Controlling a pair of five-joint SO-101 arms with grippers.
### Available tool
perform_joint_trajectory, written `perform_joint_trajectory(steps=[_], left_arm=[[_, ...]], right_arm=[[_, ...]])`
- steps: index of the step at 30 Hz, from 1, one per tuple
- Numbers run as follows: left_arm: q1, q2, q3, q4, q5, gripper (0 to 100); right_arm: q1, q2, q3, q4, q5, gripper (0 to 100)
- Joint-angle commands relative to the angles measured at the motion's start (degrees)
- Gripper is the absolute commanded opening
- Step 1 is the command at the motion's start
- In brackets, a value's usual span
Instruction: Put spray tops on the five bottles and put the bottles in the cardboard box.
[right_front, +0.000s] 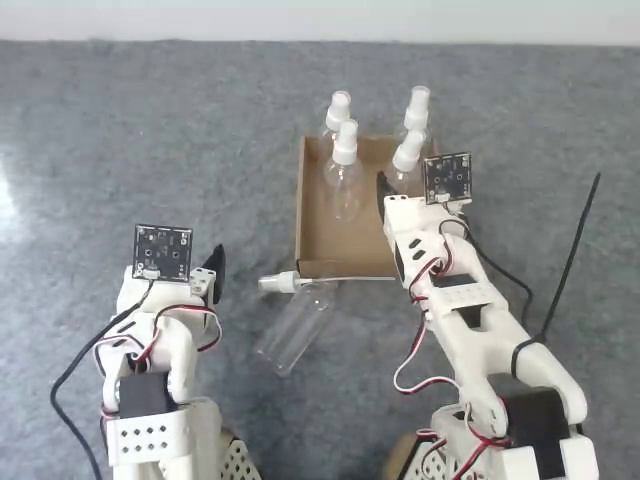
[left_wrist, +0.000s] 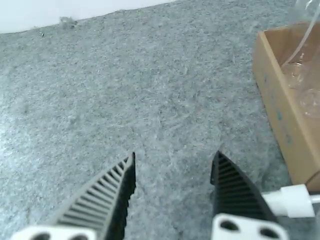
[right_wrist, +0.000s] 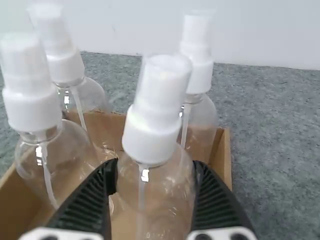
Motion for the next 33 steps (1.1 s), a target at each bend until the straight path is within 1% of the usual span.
perform_joint_trajectory(steps=[1, 3, 8, 10, 25, 30, 33], left_arm=[[-0.09, 0.26, -0.31, -1.32, -0.44, 22], [-0.18, 0.26, -0.31, -1.32, -0.44, 22], [-0.18, 0.26, -0.31, -1.32, -0.44, 22], [-0.18, 0.26, -0.31, -1.32, -0.44, 22], [-0.18, 0.26, -0.31, -1.32, -0.44, 22], [-0.18, 0.26, -0.22, -1.41, -0.44, 22], [-0.18, 0.26, -0.22, -1.41, -0.44, 22]], right_arm=[[0.66, -0.66, -3.16, -1.45, 0.26, 1.1], [0.66, -0.66, -3.16, -1.45, 0.35, 2.4], [0.31, -0.66, -3.08, -0.92, 0.62, 17.7], [0.22, -0.66, -3.08, -0.84, 0.62, 20.3], [0.22, -1.45, -3.52, -1.27, 0.62, 20.3], [0.48, -6.46, -3.34, -0.66, 0.62, 20.3], [0.31, -11.65, -4.04, 4.88, 0.62, 20.3]])
